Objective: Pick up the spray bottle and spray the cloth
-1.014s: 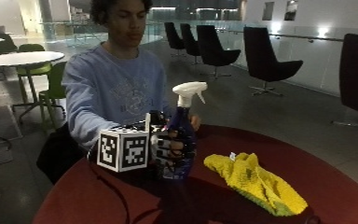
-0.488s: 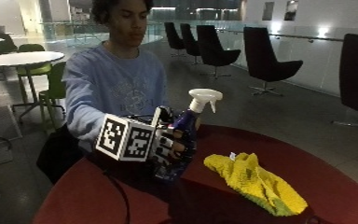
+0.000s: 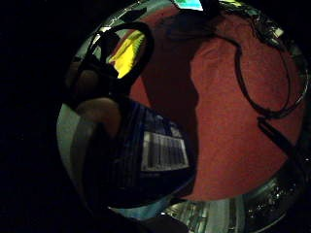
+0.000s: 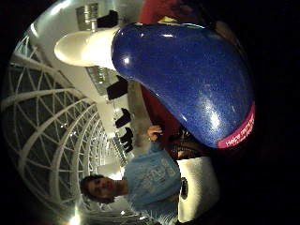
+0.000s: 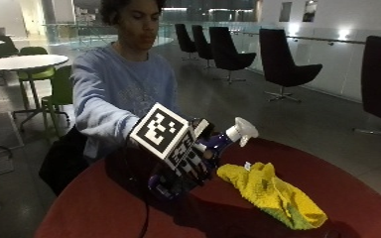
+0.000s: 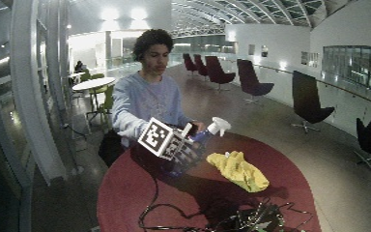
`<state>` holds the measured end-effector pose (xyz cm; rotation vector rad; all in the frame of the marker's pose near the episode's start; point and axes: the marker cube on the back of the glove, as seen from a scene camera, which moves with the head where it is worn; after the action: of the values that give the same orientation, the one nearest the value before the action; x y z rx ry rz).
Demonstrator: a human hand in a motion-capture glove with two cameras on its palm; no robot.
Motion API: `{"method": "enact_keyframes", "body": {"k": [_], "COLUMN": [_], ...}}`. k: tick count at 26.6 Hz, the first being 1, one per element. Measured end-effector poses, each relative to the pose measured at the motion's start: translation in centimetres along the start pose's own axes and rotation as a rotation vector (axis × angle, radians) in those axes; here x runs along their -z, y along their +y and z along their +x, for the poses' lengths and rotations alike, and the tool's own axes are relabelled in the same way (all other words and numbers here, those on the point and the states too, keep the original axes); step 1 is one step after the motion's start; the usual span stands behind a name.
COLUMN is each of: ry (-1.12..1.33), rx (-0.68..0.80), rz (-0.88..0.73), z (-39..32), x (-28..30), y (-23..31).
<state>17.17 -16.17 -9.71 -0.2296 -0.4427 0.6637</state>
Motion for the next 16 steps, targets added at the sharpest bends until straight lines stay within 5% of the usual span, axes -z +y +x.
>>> {"method": "enact_keyframes", "body": {"k": [16], "ry": [0.253], "rx": [-0.190], "rz": [-0.120], "z": [-0.6], "x": [-0.2], "y": [-2.6]}}
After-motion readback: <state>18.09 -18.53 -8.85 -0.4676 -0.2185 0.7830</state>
